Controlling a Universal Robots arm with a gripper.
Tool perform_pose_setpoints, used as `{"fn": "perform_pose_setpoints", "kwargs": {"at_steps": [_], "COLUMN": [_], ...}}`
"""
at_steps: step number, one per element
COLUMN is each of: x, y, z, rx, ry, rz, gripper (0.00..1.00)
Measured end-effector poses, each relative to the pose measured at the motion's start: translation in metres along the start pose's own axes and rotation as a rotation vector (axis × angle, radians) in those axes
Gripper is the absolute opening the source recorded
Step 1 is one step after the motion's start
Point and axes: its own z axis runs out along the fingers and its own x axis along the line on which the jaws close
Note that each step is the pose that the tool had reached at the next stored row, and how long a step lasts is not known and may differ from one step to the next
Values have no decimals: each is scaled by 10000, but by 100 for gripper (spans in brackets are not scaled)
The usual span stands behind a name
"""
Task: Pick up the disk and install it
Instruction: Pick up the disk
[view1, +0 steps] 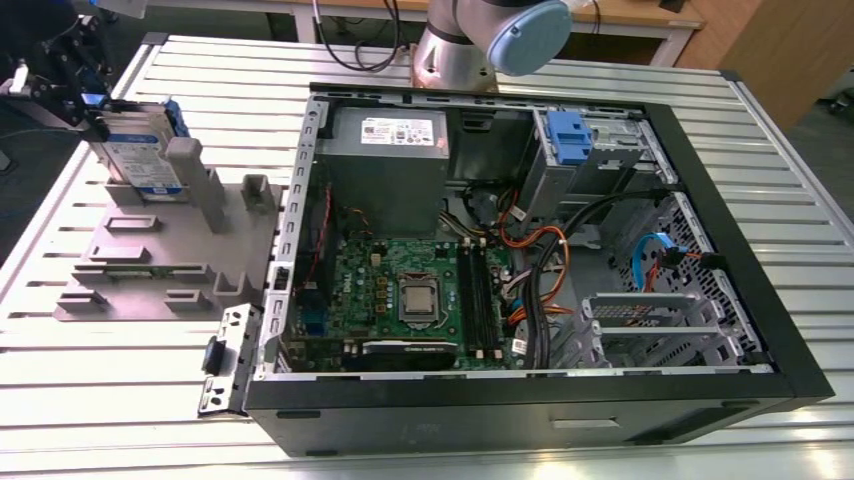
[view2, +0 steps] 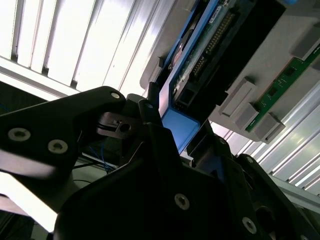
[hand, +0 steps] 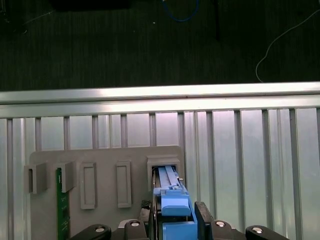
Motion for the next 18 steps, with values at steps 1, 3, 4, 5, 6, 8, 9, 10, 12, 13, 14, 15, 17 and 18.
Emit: {"fn": "perform_pose_setpoints", "kwargs": {"at_steps": [1,3,4,5,6,8,9,10,12,13,14,15,17,18], "x": [0,0,0,0,0,0,0,0,0,0,0,0,0,0], "y": [0,0,0,0,0,0,0,0,0,0,0,0,0,0], "z": [0,0,0,0,1,1,1,1,1,1,1,1,1,1], "rx": [0,-1,-1,0,0,0,0,0,-1,0,0,-1,-1,-1], "ry": [0,0,2,1,0,0,0,0,0,0,0,0,0,0], "rz": [0,0,0,0,0,0,-1,-1,0,-1,0,0,0,0], "gripper": [47,47,45,45,38,37,37,37,37,37,37,37,37,37]}}
